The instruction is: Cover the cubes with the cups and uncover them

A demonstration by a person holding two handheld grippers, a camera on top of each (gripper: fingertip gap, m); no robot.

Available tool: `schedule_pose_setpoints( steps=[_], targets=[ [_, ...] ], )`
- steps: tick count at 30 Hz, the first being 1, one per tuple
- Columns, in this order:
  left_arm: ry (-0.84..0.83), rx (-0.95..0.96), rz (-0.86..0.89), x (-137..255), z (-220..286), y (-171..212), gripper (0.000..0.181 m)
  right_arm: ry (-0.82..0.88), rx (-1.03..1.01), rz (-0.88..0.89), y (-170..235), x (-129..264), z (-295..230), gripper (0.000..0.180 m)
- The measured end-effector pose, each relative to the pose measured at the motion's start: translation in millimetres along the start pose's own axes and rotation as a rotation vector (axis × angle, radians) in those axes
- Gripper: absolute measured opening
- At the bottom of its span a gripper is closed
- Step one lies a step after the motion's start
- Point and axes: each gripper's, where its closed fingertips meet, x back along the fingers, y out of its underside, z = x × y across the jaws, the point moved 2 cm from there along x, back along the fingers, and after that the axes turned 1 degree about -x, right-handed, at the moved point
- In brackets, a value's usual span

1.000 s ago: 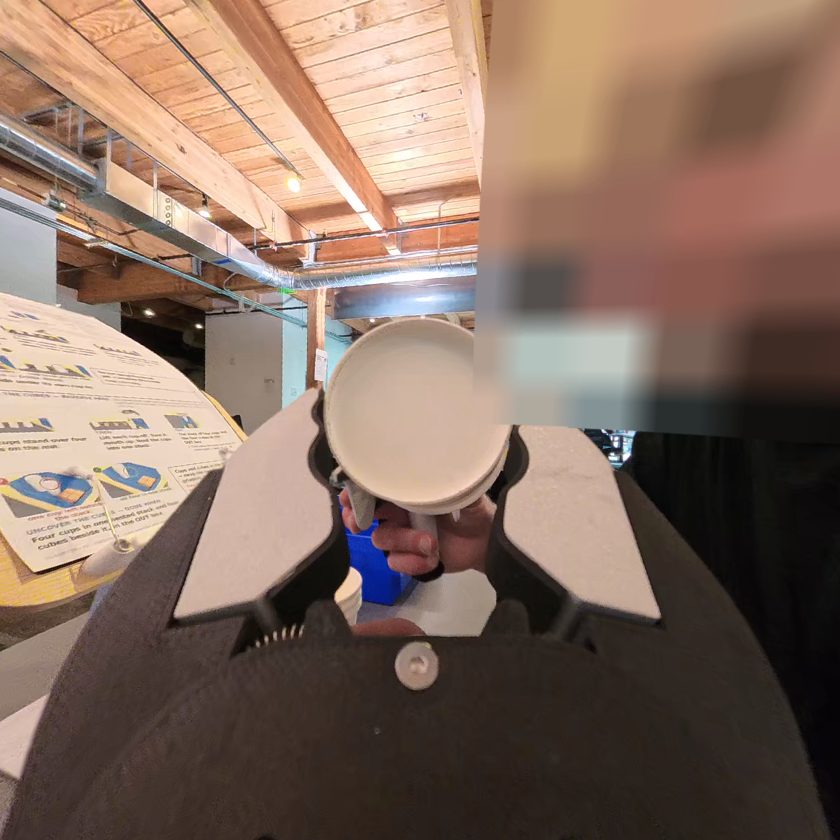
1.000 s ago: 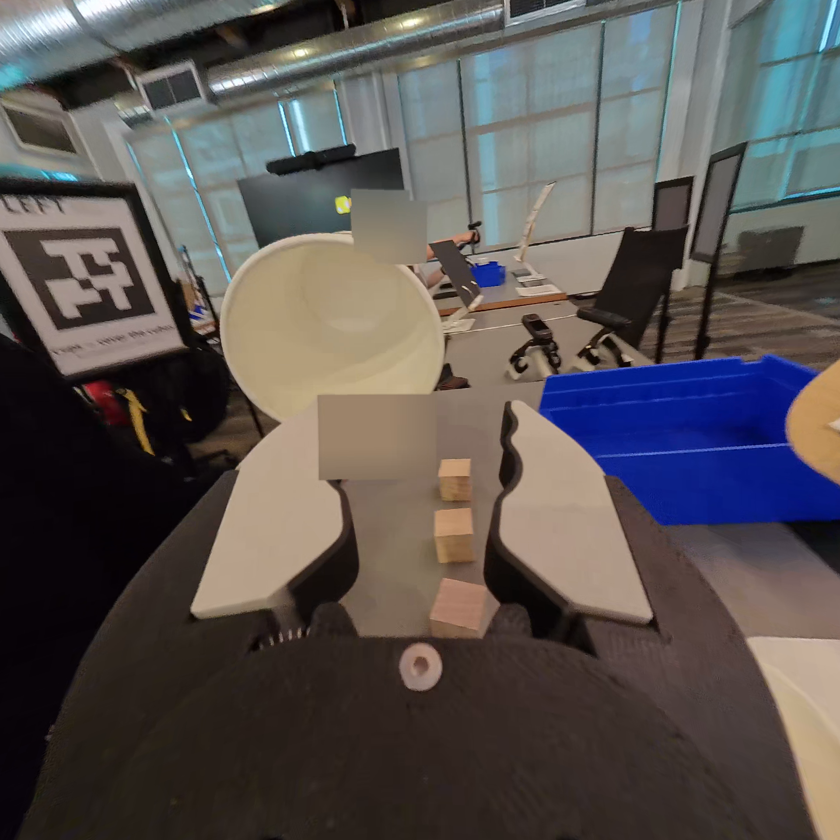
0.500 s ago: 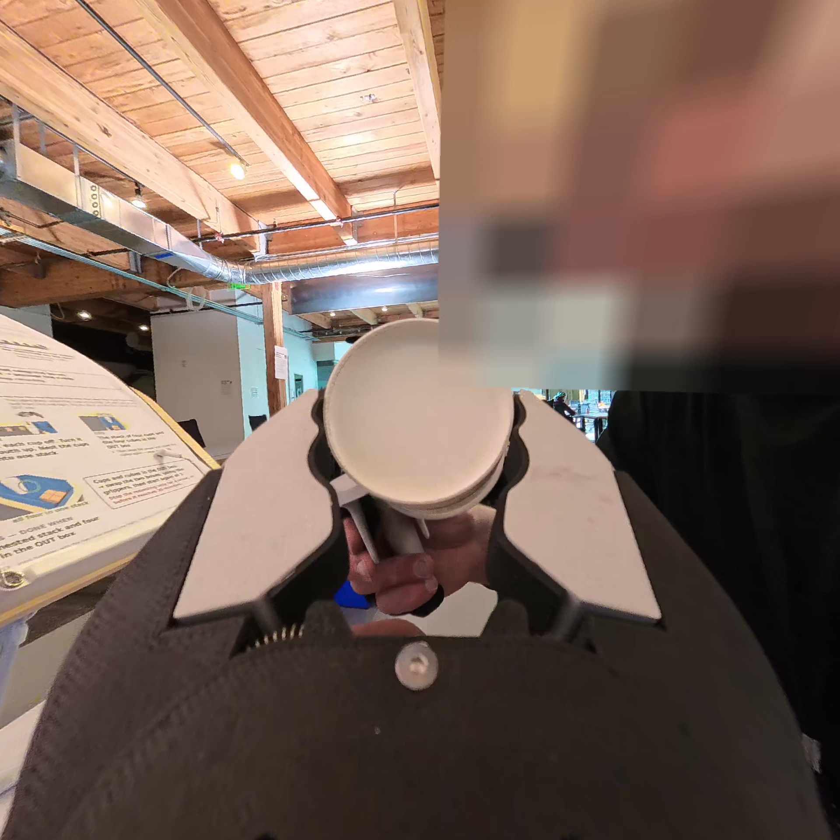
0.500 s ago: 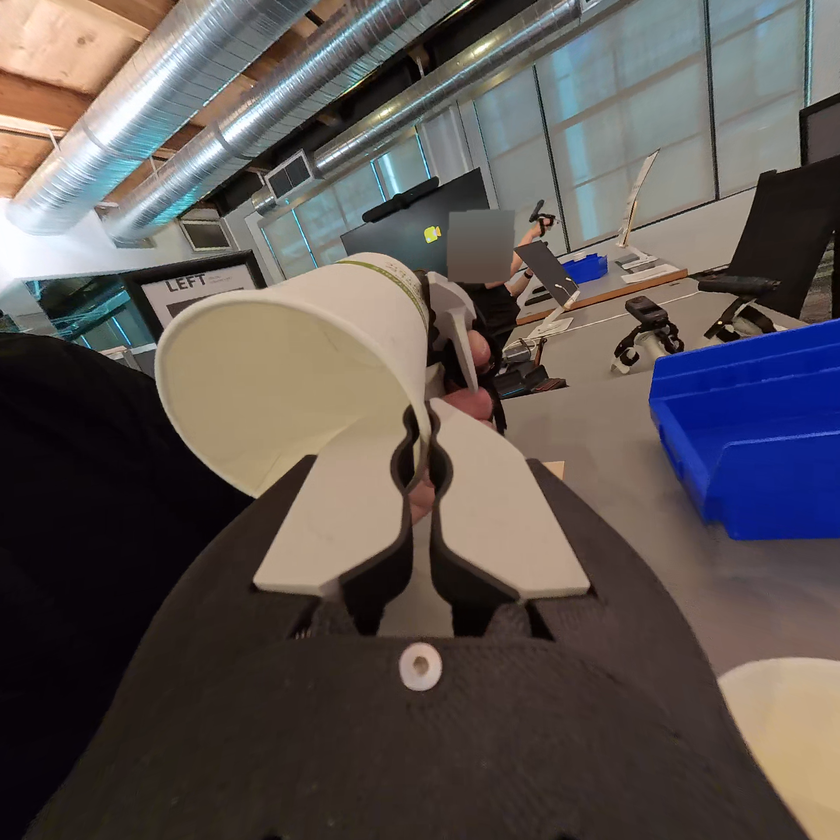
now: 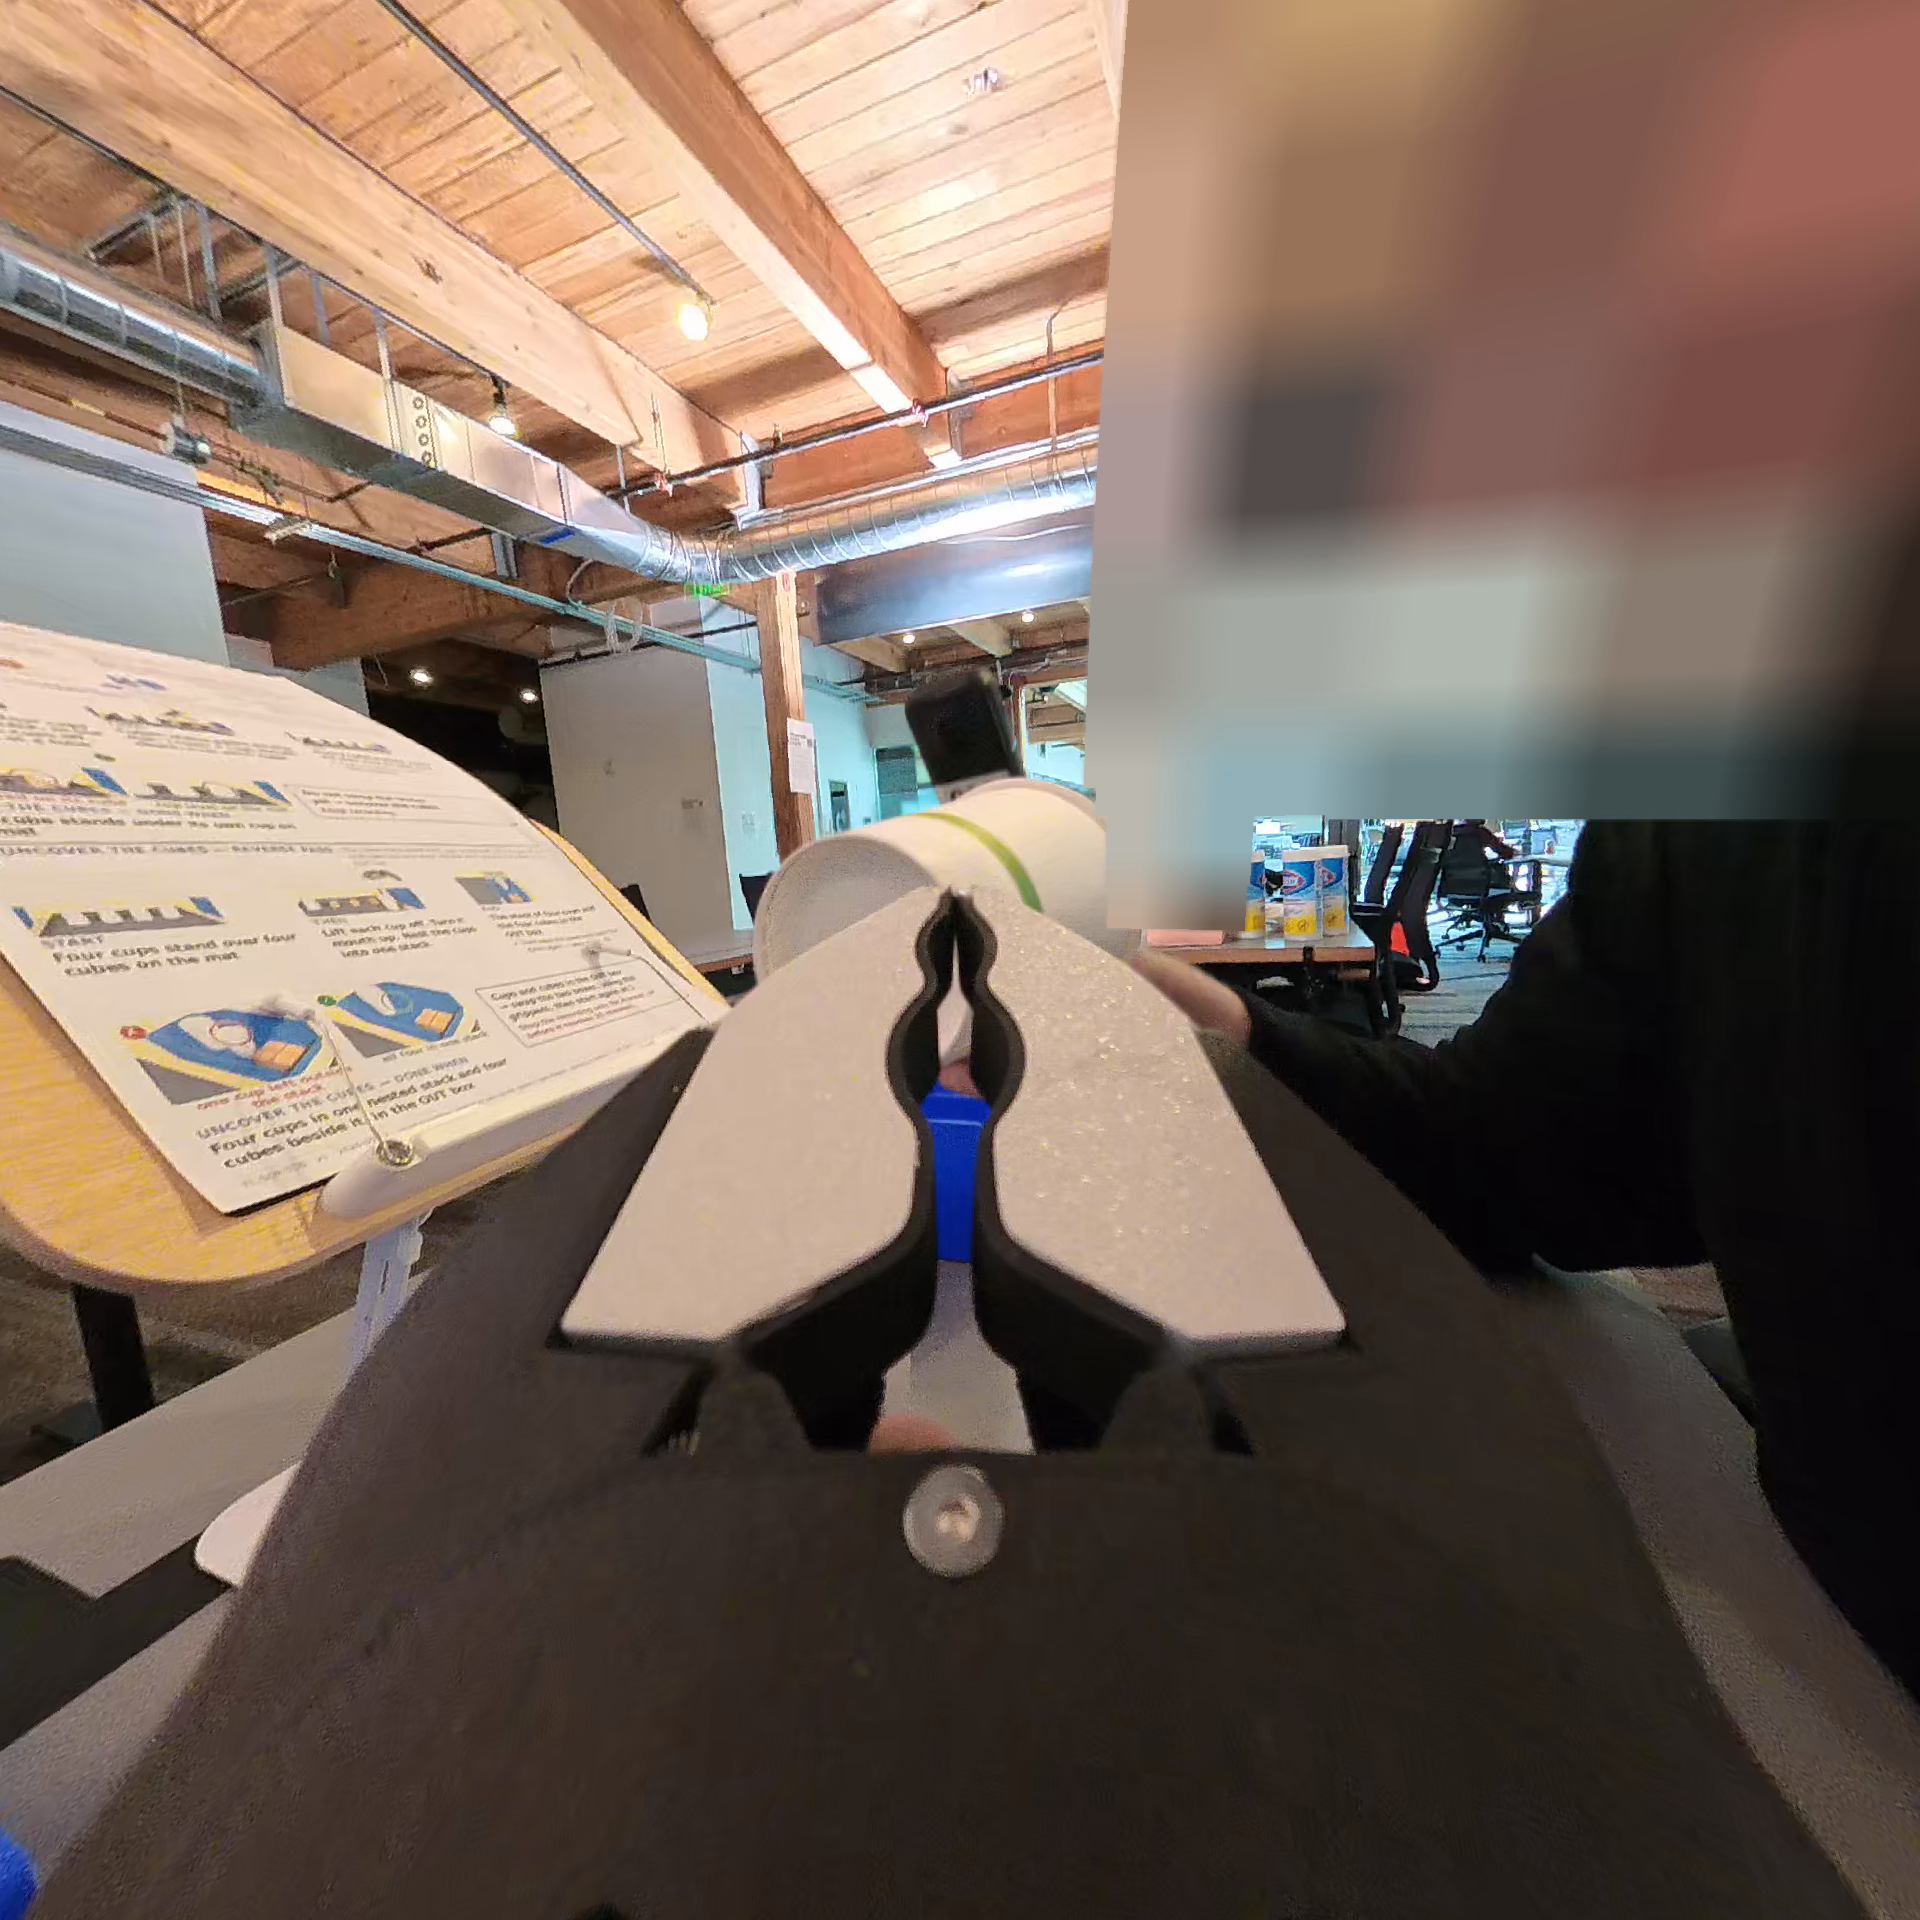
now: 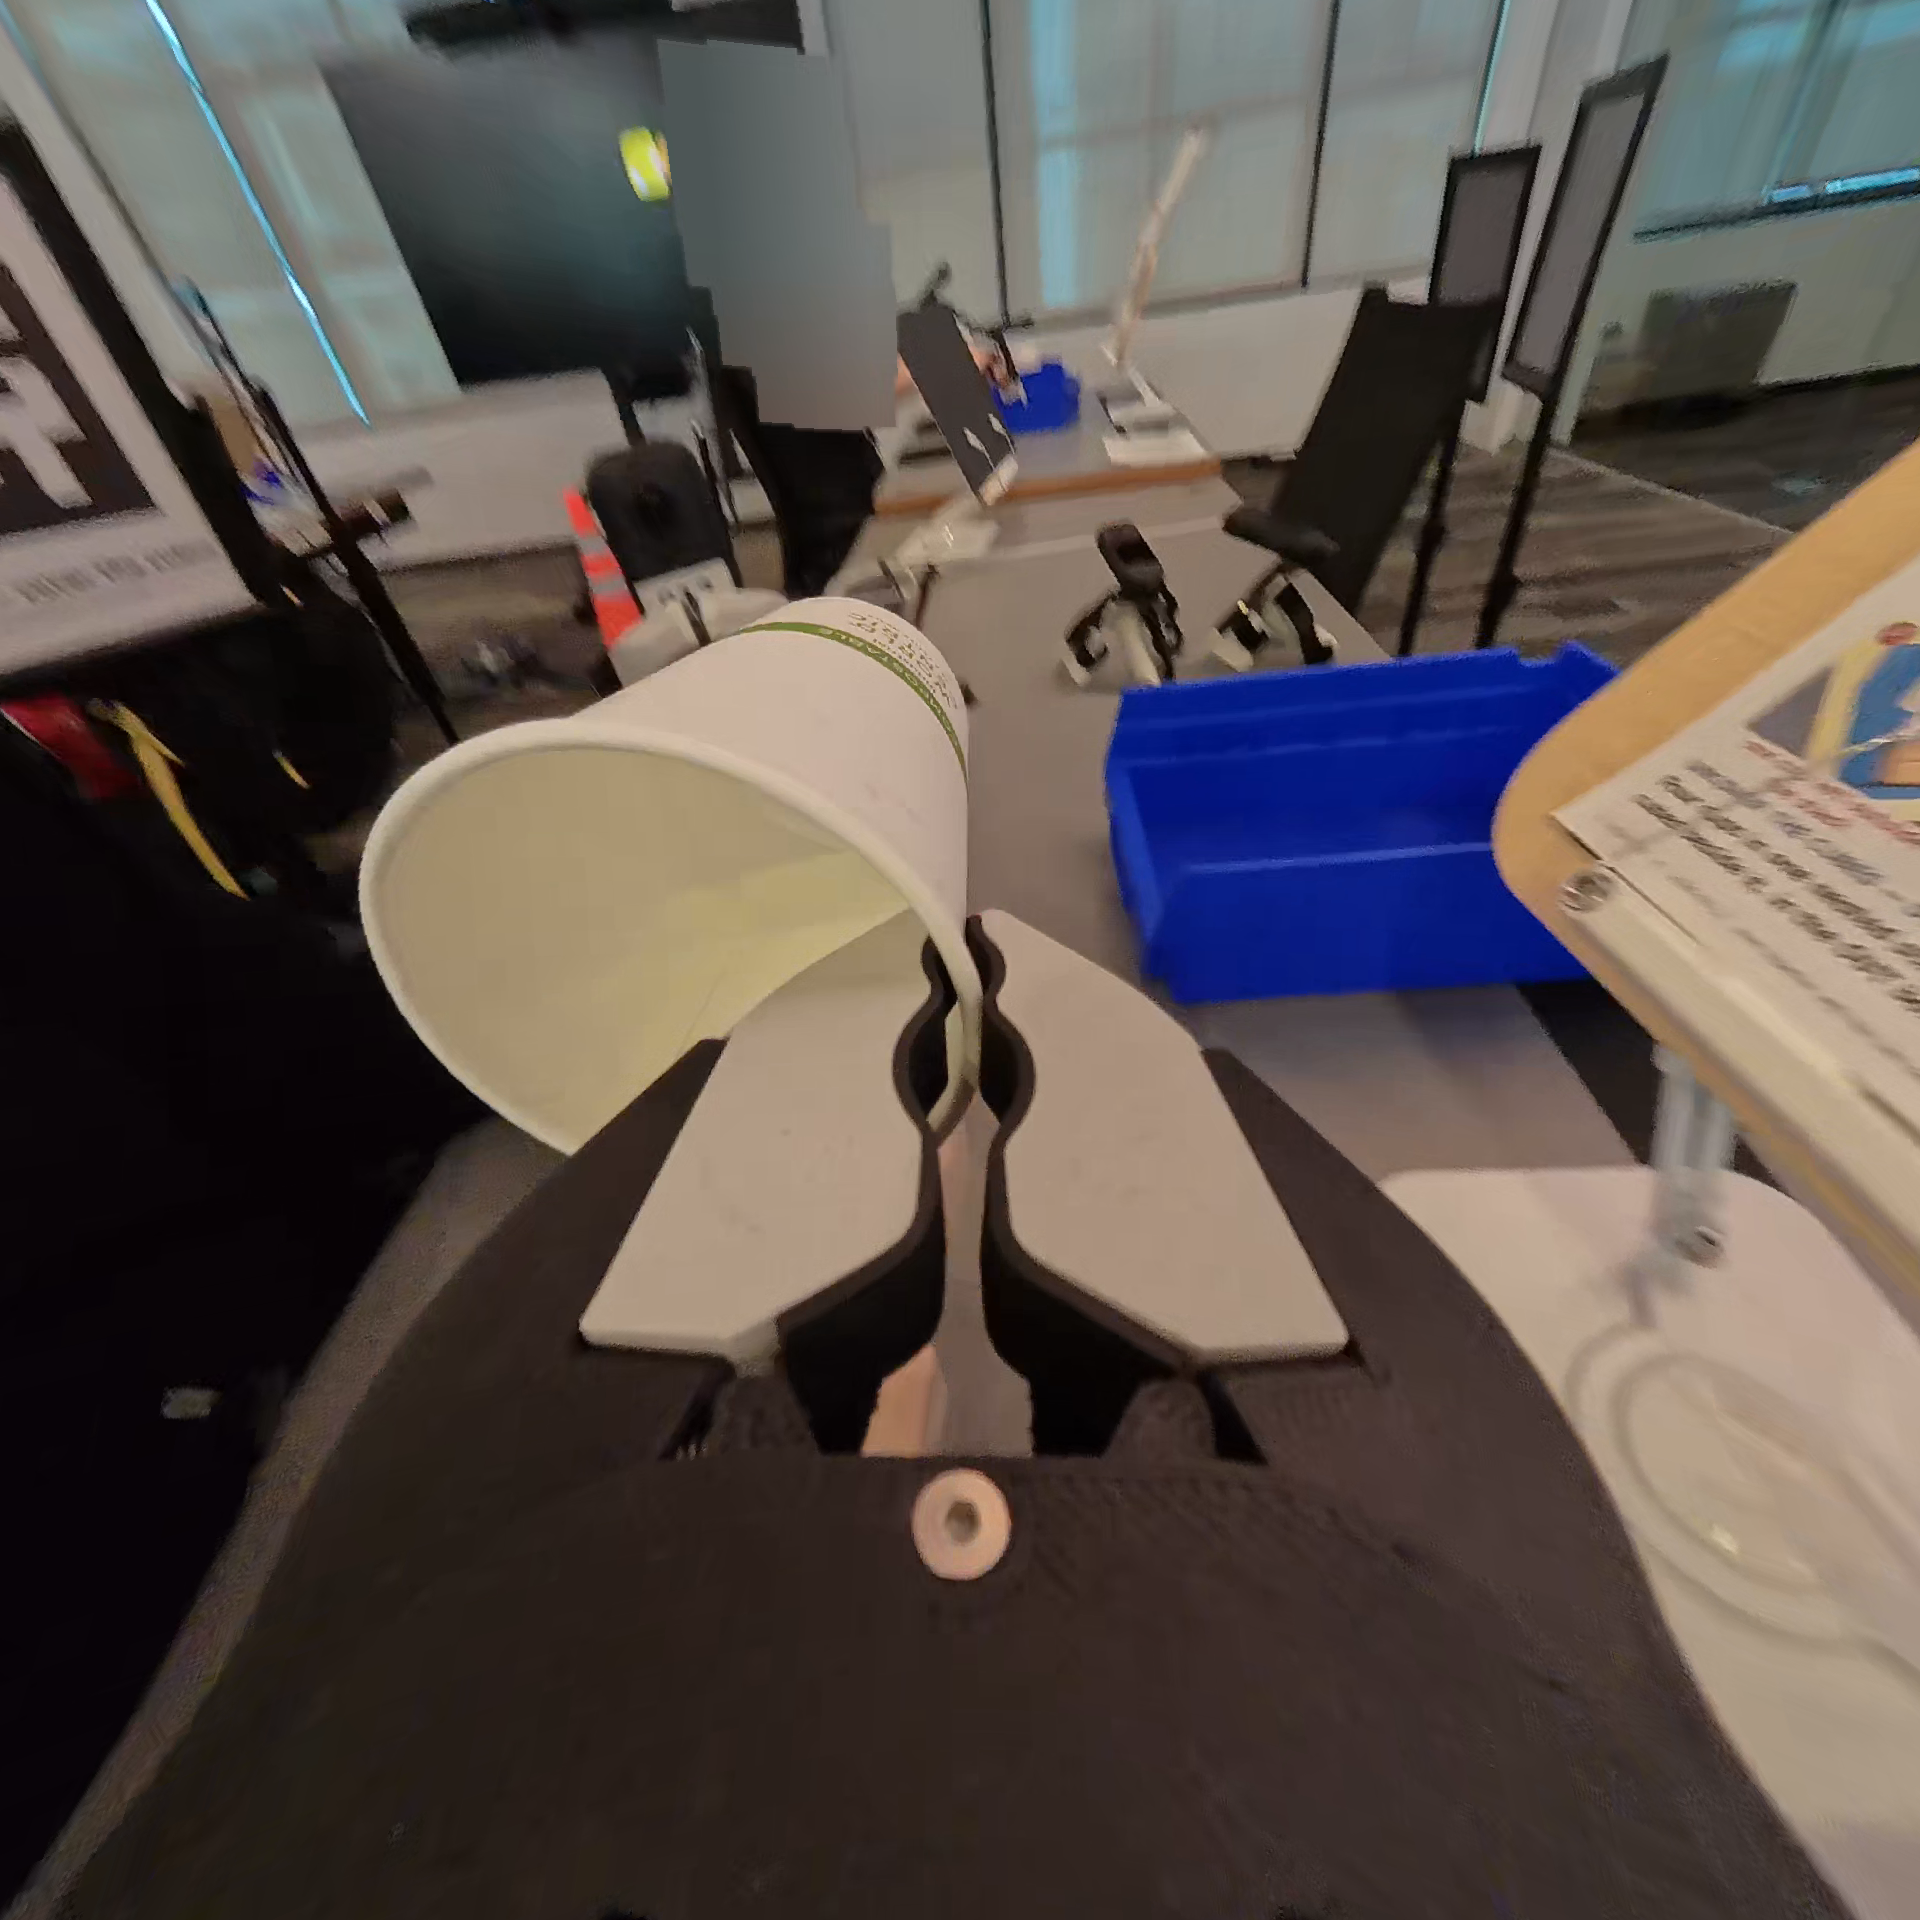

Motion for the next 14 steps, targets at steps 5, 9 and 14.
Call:
schedule_pose_setpoints(
  steps=[5, 9, 14],
  targets=[
    [-0.033, -0.031, -0.103, -5, -4, 14, 0.000, 0.096, 0.151, -0.307, 7, 12, 15, 0.000],
    [-0.051, -0.049, -0.146, -5, -5, 20, 0.000, 0.118, 0.251, -0.610, 11, 15, 26, 0.000],
    [-0.050, -0.041, -0.137, -3, -6, 18, 0.000, 0.175, 0.337, -0.919, 7, 12, 47, 0.000]
  ],
)
